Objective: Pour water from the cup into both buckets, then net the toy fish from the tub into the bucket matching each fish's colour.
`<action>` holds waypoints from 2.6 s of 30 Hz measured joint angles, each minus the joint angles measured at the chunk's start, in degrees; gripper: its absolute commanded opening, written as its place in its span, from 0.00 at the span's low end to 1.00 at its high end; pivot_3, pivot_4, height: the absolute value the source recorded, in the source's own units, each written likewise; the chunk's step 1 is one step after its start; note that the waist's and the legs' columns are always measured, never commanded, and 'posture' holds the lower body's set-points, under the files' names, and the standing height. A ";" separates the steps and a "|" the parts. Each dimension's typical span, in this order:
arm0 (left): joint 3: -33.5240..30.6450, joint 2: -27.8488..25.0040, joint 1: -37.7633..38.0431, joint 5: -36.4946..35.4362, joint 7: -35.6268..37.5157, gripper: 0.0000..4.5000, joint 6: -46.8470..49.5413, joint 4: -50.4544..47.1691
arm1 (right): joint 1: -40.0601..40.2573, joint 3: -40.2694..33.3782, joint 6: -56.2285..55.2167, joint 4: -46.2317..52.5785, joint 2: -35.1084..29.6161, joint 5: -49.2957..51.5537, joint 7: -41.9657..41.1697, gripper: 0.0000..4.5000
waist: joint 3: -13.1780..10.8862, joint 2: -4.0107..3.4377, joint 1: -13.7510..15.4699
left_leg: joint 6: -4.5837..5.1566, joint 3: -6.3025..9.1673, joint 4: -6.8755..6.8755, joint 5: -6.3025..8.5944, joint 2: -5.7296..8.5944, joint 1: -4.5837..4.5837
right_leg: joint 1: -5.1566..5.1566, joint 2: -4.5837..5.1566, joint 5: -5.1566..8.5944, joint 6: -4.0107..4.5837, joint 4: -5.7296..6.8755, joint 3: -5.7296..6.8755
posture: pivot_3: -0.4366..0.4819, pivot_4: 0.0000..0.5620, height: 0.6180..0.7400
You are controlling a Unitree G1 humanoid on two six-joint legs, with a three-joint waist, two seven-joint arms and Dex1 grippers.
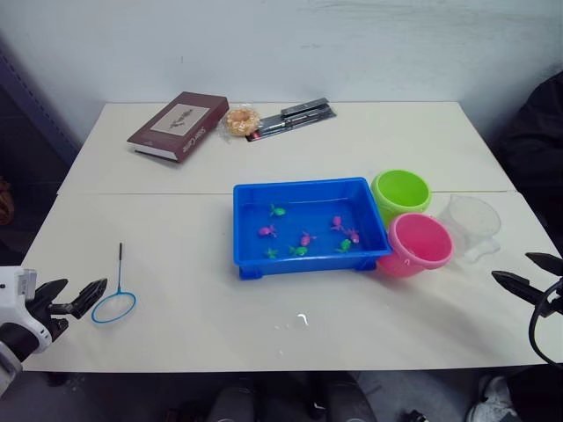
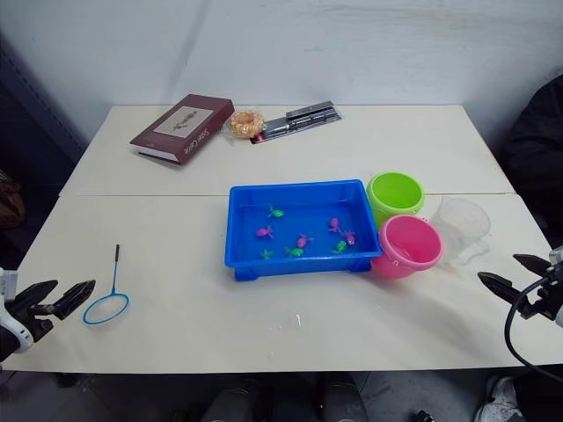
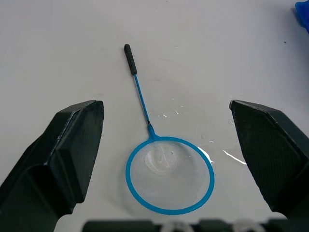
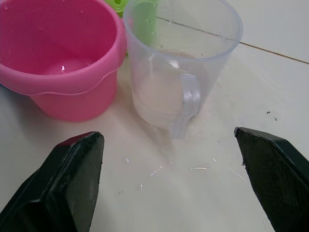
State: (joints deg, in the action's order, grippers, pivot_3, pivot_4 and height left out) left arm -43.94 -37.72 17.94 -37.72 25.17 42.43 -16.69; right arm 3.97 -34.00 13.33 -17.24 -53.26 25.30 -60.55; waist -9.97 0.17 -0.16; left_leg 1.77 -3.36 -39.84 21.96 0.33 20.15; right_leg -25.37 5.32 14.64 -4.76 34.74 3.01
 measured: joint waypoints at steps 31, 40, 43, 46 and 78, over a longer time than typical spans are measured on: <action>38.90 -0.22 -56.85 -14.04 24.86 0.99 8.17 -0.80 | -4.82 4.46 17.35 16.27 11.60 -4.01 33.20 1.00 | 0.06 -0.13 0.01 | -0.17 -0.29 -0.13 -0.34 0.03 0.02 | -0.01 -0.52 -0.10 -0.18 0.41 -0.22 | 0.48 0.27 1.00; 43.62 2.58 -61.46 -12.30 27.20 0.99 7.20 -0.42 | -7.65 4.69 18.21 15.85 12.41 -6.22 38.25 1.00 | 0.04 -0.15 0.09 | -0.23 -0.32 -0.21 -0.36 -0.05 -0.01 | -0.02 -0.68 -0.10 -0.19 0.35 -0.33 | 0.48 0.27 1.00; 43.68 3.34 -62.39 -12.30 27.08 0.99 7.09 -0.57 | -9.56 4.82 18.22 15.05 12.97 -6.35 39.49 1.00 | 0.05 -0.15 0.08 | -0.24 -0.30 -0.18 -0.36 -0.07 0.00 | -0.02 -0.67 -0.10 -0.19 0.43 -0.32 | 0.48 0.27 1.00; 43.68 3.83 -62.59 -12.31 26.99 0.99 7.19 -0.53 | -10.77 5.51 18.13 13.55 12.95 -7.41 40.23 1.00 | 0.04 -0.15 0.07 | -0.24 -0.30 -0.20 -0.37 -0.07 0.01 | -0.02 -0.67 -0.11 -0.19 0.43 -0.33 | 0.48 0.27 1.00; 44.59 8.75 -68.62 -9.14 25.14 1.00 5.46 3.77 | -25.78 6.48 0.93 -12.69 20.50 -10.52 49.43 0.01 | 0.04 -0.17 -0.09 | -0.27 -0.30 -0.20 -0.42 -0.06 0.02 | -0.02 -0.74 -0.12 -0.22 0.46 -0.33 | 0.48 0.27 1.00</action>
State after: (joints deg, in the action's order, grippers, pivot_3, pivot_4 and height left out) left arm 0.65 -28.96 -50.69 -46.86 50.31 47.89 -12.92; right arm -21.81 -27.52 14.26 -29.93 -32.76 14.79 -11.12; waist -9.93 0.00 -0.25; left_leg 1.50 -3.66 -40.04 21.54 0.27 20.17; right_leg -25.39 4.57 14.52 -4.98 35.19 2.68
